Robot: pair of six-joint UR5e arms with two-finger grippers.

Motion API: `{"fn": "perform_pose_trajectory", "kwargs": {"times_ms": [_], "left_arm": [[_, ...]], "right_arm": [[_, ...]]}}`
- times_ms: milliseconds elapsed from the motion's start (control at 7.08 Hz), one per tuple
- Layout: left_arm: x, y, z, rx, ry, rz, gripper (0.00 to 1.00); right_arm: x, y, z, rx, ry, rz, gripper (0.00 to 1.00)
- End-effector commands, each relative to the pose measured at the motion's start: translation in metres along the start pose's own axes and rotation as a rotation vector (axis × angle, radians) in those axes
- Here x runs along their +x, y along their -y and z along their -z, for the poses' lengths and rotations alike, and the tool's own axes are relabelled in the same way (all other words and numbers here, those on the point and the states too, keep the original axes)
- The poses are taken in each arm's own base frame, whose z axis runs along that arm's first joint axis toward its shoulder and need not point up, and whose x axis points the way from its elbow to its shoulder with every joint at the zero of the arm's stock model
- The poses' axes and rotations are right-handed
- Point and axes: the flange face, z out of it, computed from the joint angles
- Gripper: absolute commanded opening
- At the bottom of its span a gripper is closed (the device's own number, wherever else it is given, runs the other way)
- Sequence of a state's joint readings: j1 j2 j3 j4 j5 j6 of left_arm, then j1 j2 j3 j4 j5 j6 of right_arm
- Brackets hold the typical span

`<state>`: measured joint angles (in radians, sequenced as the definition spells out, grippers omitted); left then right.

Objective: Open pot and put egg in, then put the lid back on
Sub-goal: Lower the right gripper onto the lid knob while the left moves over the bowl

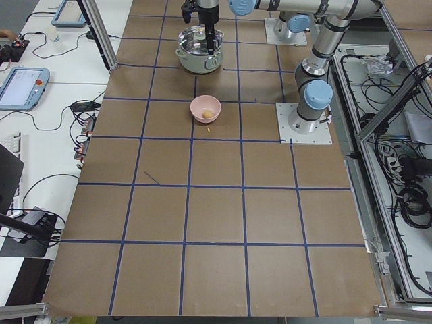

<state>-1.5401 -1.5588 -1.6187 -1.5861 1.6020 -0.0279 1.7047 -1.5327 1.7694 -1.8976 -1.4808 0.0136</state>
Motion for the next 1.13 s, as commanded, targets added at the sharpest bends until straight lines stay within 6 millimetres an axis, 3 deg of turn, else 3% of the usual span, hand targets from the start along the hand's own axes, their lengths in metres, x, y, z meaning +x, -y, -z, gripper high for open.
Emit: {"fn": "perform_pose_trajectory", "kwargs": {"times_ms": [0, 424, 706, 989], "left_arm": [[-0.003, 0.005, -0.038, 0.013, 0.003, 0.056, 1.0], [-0.012, 0.009, -0.065, 0.006, 0.003, 0.214, 1.0], [-0.012, 0.013, -0.081, 0.007, 0.008, 0.347, 1.0], [-0.012, 0.009, -0.106, -0.014, 0.011, 0.37, 1.0]], "right_arm": [[-0.03, 0.021, -0.036, 0.012, 0.013, -0.013, 1.0], [-0.042, 0.019, -0.05, -0.014, 0.011, -0.048, 1.0], [-0.067, 0.013, -0.063, -0.035, 0.014, -0.057, 1.0], [-0.071, 0.017, -0.06, 0.002, 0.028, -0.058, 1.0]]}}
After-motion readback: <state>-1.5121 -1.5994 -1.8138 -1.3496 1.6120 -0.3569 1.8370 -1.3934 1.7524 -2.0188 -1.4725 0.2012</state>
